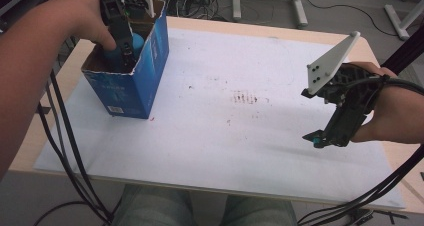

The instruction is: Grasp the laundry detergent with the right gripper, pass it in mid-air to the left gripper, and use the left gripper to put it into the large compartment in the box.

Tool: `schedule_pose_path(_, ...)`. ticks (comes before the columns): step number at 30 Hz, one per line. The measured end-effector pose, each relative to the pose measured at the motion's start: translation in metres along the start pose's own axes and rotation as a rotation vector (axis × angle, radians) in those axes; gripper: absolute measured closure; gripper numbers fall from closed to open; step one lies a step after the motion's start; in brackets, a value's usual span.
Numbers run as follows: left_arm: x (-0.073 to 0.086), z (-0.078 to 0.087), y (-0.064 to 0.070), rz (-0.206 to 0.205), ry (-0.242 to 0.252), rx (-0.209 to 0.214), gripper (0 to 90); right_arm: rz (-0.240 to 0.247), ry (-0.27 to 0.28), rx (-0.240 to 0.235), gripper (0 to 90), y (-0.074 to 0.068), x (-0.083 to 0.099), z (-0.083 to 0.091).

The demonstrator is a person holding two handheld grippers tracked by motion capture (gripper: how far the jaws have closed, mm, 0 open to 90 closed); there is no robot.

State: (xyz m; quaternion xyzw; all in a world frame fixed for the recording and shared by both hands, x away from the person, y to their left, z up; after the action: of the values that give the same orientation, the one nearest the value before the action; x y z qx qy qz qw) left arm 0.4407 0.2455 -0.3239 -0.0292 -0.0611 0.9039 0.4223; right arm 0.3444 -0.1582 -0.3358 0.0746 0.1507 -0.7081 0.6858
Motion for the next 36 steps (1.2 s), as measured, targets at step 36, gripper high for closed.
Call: schedule_pose_path(36,-0.020,0.122,0.054,-0.207,0.113,-0.075,13.4,0.009,0.006,0.000,0.7,0.006,-0.002,0.019)
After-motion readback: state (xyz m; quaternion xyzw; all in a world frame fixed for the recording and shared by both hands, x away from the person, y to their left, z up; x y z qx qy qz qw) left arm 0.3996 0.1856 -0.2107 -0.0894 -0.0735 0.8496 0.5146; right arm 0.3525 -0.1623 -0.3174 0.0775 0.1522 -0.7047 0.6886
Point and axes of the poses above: each handheld gripper's, and its own axes: z roughly backward along the jaws, x roughly out of its underside, y roughly to its right, the point moved 4 cm from there along -z, roughly forward along the jaws, and after that the axes turned 10 degrees about -x, right-handed, at the moved point
